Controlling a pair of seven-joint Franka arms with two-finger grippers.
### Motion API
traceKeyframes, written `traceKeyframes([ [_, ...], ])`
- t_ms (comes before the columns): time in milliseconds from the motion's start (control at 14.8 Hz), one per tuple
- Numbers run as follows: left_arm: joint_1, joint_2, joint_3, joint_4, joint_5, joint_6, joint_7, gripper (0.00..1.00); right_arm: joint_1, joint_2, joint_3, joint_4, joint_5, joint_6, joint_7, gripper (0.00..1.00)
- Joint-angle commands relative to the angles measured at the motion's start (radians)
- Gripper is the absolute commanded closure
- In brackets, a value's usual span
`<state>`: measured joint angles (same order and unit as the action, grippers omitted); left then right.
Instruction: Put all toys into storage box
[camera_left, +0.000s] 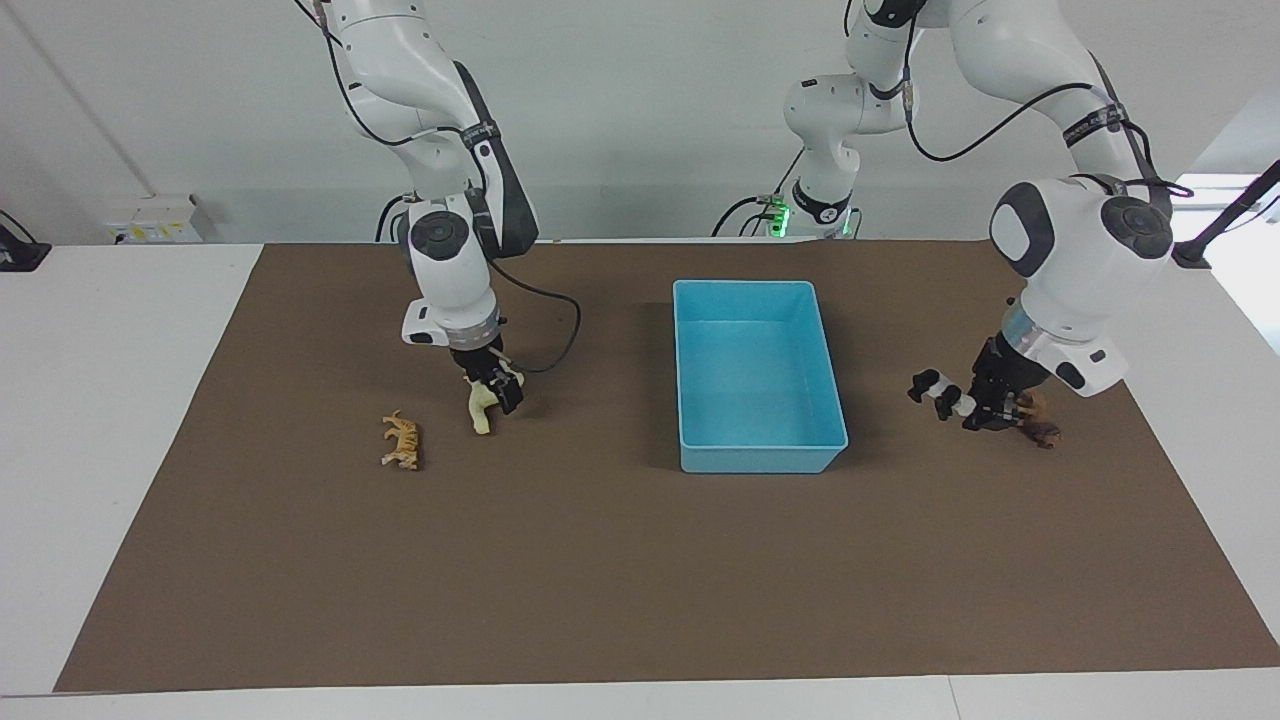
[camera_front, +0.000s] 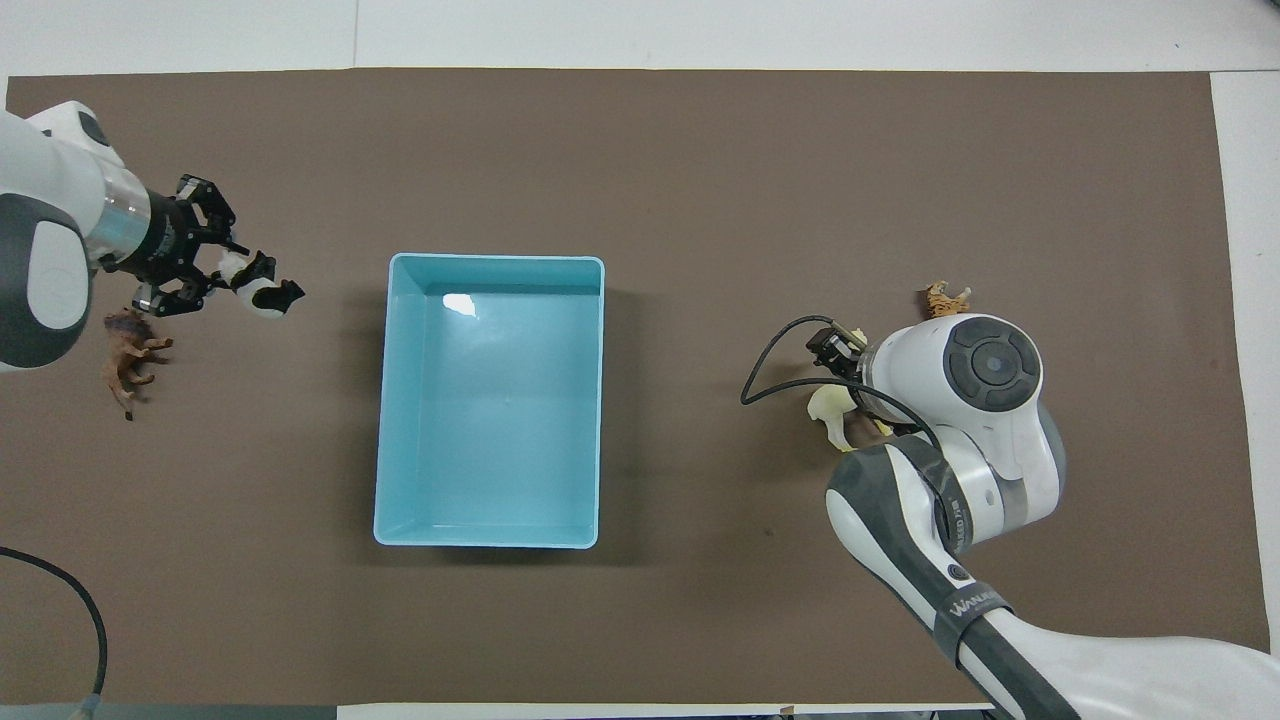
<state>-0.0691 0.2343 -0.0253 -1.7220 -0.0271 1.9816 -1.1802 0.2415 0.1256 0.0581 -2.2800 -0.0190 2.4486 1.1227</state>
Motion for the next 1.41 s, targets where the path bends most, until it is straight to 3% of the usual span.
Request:
traceKeyframes([
  [0,-0.162,0.0,0.01,-0.007,-0.005,-0.024,-0.083,1.0,0.016,-0.001,0.005,0.011,0.01,-0.017,0.04,0.03],
  [67,-0.207,-0.015,0.008,-0.04,-0.004,-0.018,-0.125,1.0,0.015,-0.001,0.005,0.007,0.01,-0.011,0.042,0.03],
  [135,-0.242,-0.039,0.01,-0.094,-0.002,0.0,-0.131,0.76,0.015,0.0,0.005,0.008,0.01,-0.01,0.043,0.03],
  [202,-0.259,-0.058,0.01,-0.143,0.001,0.02,-0.131,0.38,0.018,0.0,0.005,0.016,0.01,-0.025,0.052,0.03],
  [269,-0.274,-0.065,0.012,-0.149,0.004,0.013,-0.13,0.2,0.028,0.0,0.005,0.025,0.01,-0.045,0.055,0.03],
  [337,-0.276,-0.064,0.012,-0.142,0.007,0.01,-0.124,0.09,0.029,0.0,0.005,0.036,0.01,-0.066,0.057,0.03],
  [404,-0.267,-0.067,0.012,-0.127,0.009,-0.004,-0.119,0.08,0.022,0.003,0.005,0.051,0.01,-0.085,0.063,0.03],
  [472,-0.264,-0.07,0.019,-0.119,0.01,-0.016,-0.098,0.0,0.013,0.005,0.005,0.045,0.019,-0.071,0.074,0.07],
  [539,-0.258,-0.093,0.021,-0.117,0.01,-0.017,-0.046,0.0,0.006,0.005,0.005,0.034,0.066,-0.042,0.066,0.17],
  [876,-0.121,-0.127,0.019,-0.103,0.088,0.04,0.149,0.0,0.005,0.0,0.005,-0.019,0.188,0.042,0.034,0.18],
  [1145,-0.028,-0.159,0.021,-0.128,0.093,0.083,0.204,0.0,-0.001,-0.004,0.003,-0.049,0.191,0.078,0.035,0.55],
  [1212,0.029,-0.159,0.022,-0.136,0.095,0.127,0.328,0.0,-0.01,-0.004,0.003,-0.052,0.191,0.079,0.035,0.72],
  [1280,0.104,-0.155,0.021,-0.137,0.095,0.143,0.484,0.0,-0.013,-0.004,0.003,-0.052,0.192,0.079,0.037,0.96],
  [1347,0.147,-0.145,0.021,-0.136,0.093,0.151,0.639,0.0,-0.013,-0.004,0.003,-0.052,0.192,0.079,0.037,1.0],
])
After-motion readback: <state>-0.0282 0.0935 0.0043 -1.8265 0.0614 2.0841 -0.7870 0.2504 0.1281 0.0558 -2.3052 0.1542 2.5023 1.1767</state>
